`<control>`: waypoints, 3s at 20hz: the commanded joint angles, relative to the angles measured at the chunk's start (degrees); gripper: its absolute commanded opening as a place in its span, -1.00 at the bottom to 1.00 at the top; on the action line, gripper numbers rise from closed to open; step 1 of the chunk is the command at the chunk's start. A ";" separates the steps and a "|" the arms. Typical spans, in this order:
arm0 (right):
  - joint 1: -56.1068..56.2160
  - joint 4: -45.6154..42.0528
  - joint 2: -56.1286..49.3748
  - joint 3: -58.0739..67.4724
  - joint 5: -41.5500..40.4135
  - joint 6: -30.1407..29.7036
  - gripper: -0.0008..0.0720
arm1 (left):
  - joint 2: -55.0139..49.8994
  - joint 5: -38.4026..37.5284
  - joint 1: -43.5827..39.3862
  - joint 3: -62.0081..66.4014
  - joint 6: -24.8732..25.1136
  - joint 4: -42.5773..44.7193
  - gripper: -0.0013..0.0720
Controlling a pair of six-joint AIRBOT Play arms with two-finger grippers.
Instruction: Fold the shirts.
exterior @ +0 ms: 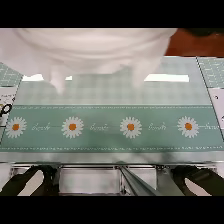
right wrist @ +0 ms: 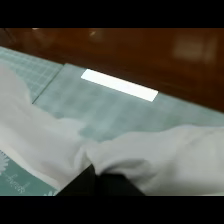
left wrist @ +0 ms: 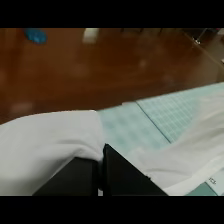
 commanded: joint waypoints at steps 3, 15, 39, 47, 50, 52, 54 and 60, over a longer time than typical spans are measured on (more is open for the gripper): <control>-0.42 -7.72 6.91 10.64 6.25 -0.17 -0.92 | 10.97 -1.27 3.96 8.63 -2.97 8.94 -0.89; -0.42 -8.09 23.78 -21.33 18.69 7.08 -0.91 | 24.72 -16.00 4.04 -7.74 -12.07 12.31 -0.89; -17.70 7.10 -24.87 -30.25 -12.31 -2.73 0.16 | -33.70 10.56 -14.69 -19.89 7.45 13.60 0.42; -29.38 -10.54 -4.37 -37.68 4.96 -1.75 0.15 | -17.84 -6.45 5.62 -25.16 -6.75 26.25 0.41; -31.21 -0.52 6.84 -58.99 -4.61 -3.48 0.17 | -10.62 -1.53 9.88 -43.98 -6.64 24.98 0.41; -32.28 11.02 9.94 -68.59 -6.69 -9.75 0.17 | -10.60 -1.42 12.15 -52.70 -5.79 22.16 0.41; -32.20 19.76 10.19 -73.20 -7.21 -14.49 0.16 | -11.61 0.35 13.40 -58.27 -5.16 15.80 0.41; -32.22 22.75 10.10 -73.92 -8.55 -15.78 0.16 | -17.51 5.09 4.57 -61.64 -1.09 9.11 0.41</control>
